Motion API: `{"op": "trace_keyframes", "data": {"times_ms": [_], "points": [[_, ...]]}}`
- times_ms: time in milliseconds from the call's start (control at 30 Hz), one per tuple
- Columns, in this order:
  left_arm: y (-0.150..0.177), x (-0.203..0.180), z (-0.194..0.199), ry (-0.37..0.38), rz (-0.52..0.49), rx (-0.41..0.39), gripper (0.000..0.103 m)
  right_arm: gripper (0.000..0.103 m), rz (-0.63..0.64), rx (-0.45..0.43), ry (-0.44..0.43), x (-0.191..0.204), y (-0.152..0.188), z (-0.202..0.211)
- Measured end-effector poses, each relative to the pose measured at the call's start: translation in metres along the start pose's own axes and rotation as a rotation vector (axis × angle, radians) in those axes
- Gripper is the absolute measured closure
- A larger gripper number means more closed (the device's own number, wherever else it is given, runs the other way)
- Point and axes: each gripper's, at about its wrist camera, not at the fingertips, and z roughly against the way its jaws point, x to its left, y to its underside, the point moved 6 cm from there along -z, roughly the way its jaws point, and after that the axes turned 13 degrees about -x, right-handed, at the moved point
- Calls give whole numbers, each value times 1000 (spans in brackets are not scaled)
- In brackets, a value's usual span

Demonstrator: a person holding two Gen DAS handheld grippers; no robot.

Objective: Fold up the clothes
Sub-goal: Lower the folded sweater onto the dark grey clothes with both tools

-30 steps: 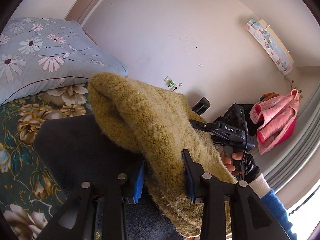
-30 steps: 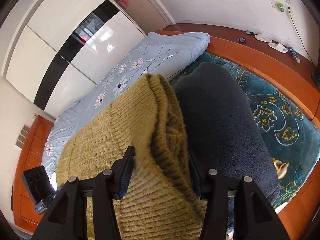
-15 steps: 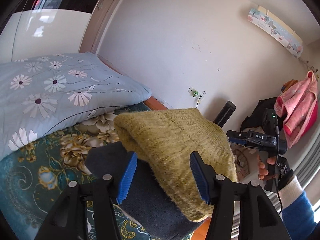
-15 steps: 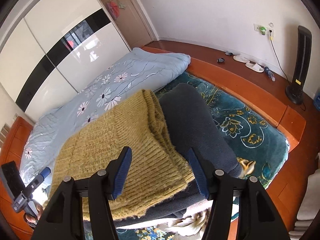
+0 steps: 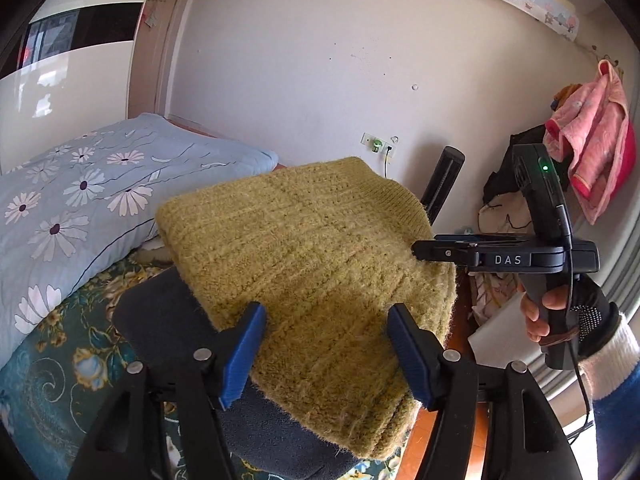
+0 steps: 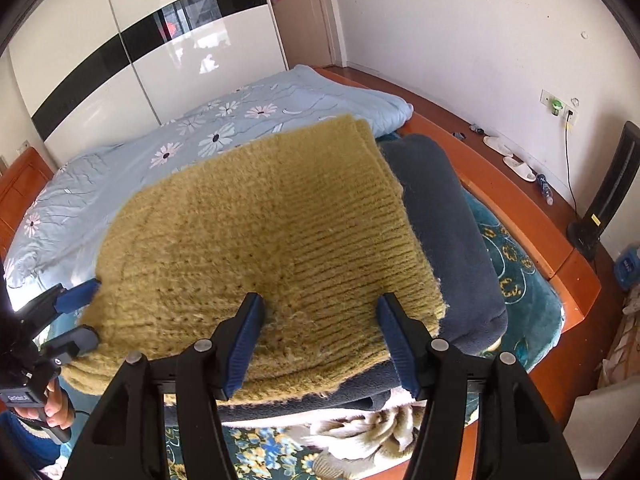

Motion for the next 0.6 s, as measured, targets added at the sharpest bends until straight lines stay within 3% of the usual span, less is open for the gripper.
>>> {"op": "trace_keyframes", "data": {"times_ms": [233,600], "points": [[8,-7,-2,-20,-62,1,31,36,-75,-31,-35,-9,8,-6],[-3,4,25,1,18,-5,31,36,-79,-75,-11,4,9,23]]}}
